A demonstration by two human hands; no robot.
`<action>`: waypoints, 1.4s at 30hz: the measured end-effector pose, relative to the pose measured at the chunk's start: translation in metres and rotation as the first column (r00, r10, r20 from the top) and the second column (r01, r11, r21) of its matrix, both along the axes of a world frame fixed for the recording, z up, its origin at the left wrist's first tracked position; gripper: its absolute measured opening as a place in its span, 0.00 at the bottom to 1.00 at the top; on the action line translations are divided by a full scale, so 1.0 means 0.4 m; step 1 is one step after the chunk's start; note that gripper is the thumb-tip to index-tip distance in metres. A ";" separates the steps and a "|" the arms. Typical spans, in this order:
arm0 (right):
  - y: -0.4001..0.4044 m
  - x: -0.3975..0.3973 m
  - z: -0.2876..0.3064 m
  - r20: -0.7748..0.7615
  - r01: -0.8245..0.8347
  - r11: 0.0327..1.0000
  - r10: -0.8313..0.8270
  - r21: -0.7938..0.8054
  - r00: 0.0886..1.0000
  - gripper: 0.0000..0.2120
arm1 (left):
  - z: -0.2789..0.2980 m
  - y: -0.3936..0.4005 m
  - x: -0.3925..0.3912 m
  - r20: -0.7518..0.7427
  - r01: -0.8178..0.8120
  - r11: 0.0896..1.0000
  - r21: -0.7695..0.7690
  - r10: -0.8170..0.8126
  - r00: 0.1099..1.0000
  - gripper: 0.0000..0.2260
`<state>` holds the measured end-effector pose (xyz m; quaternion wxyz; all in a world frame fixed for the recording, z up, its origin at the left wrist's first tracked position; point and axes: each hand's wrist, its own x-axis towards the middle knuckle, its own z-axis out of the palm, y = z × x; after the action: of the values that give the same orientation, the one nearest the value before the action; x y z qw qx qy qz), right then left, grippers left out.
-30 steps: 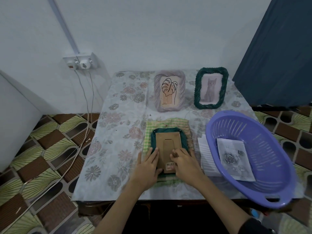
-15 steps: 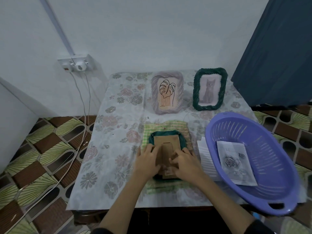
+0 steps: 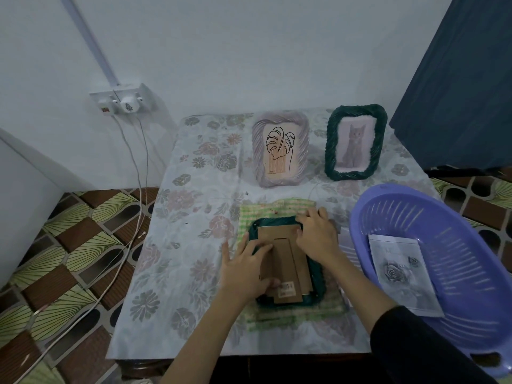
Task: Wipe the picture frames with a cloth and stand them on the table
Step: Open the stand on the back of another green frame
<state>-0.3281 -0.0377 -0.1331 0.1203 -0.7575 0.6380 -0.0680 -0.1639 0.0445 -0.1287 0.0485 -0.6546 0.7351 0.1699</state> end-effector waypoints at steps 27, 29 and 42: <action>0.003 0.132 -0.012 0.154 -0.193 0.970 0.170 0.149 0.973 0.23 | -0.021 0.018 0.004 0.040 -0.120 0.993 -0.002 0.120 0.992 0.44; -0.007 0.135 -0.006 0.165 -0.202 0.969 0.179 0.141 0.970 0.21 | -0.022 0.017 0.002 0.051 -0.121 0.993 -0.011 0.121 0.991 0.44; -0.014 0.154 -0.019 0.162 -0.206 0.978 0.198 0.033 0.967 0.18 | -0.044 0.014 0.010 0.108 -0.096 0.995 -0.023 0.098 0.989 0.53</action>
<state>-0.2667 -0.0433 -0.1408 0.1954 -0.8076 0.5475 -0.0994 -0.1598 0.0502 -0.1463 0.0743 -0.6983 0.7001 0.1293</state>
